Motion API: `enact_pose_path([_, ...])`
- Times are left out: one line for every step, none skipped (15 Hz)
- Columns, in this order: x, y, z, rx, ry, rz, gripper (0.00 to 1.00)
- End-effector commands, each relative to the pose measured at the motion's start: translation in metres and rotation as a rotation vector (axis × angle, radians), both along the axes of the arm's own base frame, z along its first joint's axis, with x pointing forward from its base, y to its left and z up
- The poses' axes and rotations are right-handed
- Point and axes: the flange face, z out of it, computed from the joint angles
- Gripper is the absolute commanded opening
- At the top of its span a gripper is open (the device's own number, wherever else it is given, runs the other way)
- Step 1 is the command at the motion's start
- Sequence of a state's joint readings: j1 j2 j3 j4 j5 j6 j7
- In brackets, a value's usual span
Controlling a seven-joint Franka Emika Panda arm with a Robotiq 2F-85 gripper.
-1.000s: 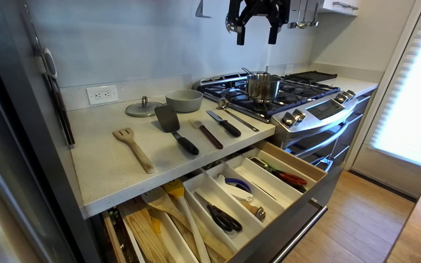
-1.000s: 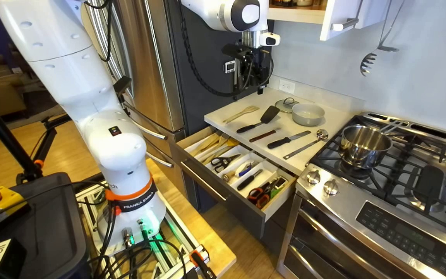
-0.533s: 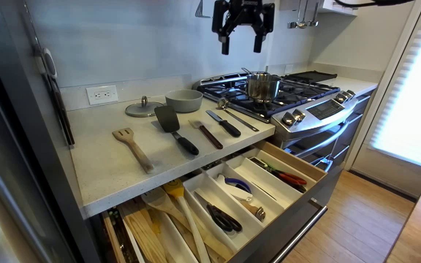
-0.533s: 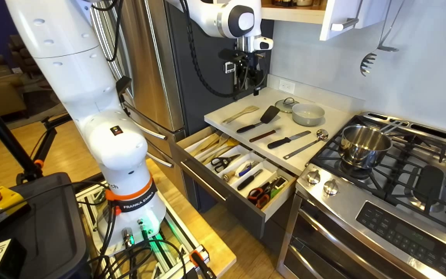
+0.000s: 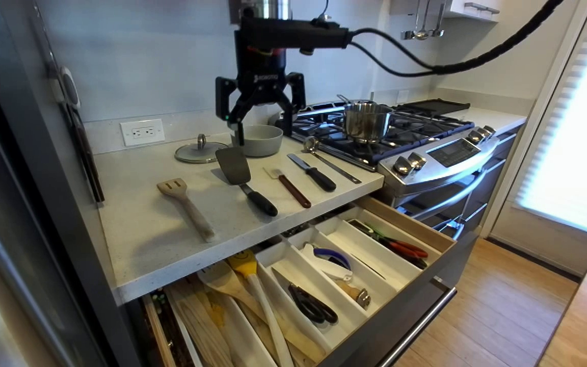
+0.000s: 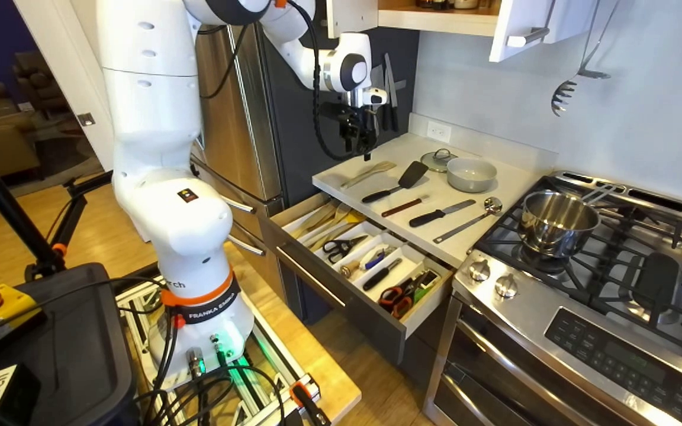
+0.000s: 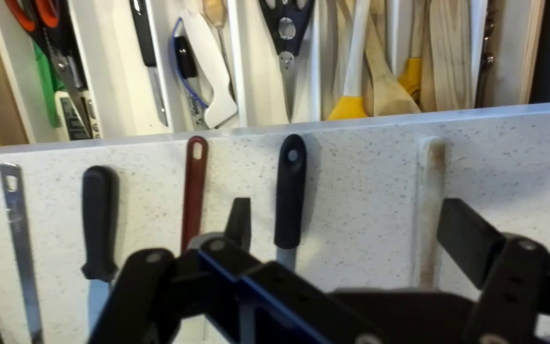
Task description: Put the spatulas on the counter in the open drawer.
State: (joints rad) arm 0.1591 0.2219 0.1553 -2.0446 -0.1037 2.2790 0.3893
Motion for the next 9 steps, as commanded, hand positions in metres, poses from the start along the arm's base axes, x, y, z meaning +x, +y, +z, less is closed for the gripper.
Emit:
enact_pose_path([0.006,0.008,-0.009,0.008,0.007,0.017,1.0])
enact_pose_path([0.01,0.012,-0.015,0.011,0.011,0.027,1.0])
enact_pose_path([0.014,0.013,-0.018,0.013,0.014,0.03,1.0])
enact_pose_path([0.016,0.013,-0.019,0.015,0.013,0.031,1.0])
enact_pose_path([0.018,0.013,-0.018,0.015,0.011,0.031,1.0])
enact_pose_path([0.018,0.013,-0.017,0.016,0.008,0.032,1.0])
enact_pose_path([0.022,0.015,-0.02,0.033,-0.008,0.057,1.0])
enact_pose_path([0.027,0.021,-0.025,0.05,-0.033,0.086,1.0])
enact_pose_path([0.033,0.026,-0.032,0.032,-0.074,0.12,1.0])
